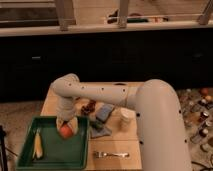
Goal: Place apple in tray
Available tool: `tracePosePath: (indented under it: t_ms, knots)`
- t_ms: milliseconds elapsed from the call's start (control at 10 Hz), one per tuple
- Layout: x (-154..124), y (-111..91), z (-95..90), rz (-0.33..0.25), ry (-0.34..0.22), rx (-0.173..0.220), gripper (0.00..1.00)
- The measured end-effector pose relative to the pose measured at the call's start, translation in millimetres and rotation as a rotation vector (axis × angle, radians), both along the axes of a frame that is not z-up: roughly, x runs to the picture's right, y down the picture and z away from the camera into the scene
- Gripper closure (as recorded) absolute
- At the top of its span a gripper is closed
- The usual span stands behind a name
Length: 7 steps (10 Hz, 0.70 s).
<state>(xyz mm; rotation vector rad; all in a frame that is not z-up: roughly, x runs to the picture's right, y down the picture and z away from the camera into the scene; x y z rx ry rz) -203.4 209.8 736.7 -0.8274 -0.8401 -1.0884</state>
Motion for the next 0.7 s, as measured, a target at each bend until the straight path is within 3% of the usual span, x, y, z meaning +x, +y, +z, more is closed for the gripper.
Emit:
tracePosePath:
  t_ms: [700]
  knots:
    - [-17, -10, 0.0, -0.06, -0.041, 0.009, 0.22]
